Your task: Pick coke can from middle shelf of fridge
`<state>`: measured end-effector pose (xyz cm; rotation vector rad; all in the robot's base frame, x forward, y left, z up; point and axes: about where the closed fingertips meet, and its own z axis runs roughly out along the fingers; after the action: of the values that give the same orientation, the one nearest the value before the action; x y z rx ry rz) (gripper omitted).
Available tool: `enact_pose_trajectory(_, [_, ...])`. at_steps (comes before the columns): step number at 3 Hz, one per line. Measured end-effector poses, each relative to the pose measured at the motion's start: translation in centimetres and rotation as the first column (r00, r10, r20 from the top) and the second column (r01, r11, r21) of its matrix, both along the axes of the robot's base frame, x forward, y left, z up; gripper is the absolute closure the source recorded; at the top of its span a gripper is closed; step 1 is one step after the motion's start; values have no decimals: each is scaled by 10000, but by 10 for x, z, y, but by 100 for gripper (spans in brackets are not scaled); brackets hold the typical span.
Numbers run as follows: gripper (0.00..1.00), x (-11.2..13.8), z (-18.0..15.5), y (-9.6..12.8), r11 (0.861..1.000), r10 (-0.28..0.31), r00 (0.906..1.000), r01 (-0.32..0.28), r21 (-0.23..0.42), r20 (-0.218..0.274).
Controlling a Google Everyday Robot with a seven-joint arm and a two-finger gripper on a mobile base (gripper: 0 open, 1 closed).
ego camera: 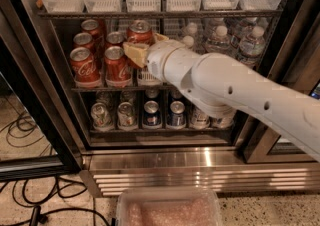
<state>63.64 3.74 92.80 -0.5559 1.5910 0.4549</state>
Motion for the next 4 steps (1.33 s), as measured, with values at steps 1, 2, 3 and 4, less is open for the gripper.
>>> enact_pose_trajectory(1, [100, -36, 10, 22, 9948, 987, 9886, -1009, -137, -1140])
enact_pose_trajectory(2, [100, -52, 8, -9, 9872, 1251, 9734, -1414, -734, -1918])
enact_pose_trajectory(3, [100, -41, 7, -86, 9783, 969, 9701, -1340, -1583, -2224])
enact_pose_trajectory(4, [100, -51, 3, -97, 9707, 1202, 9585, -1681, -1718, -2586])
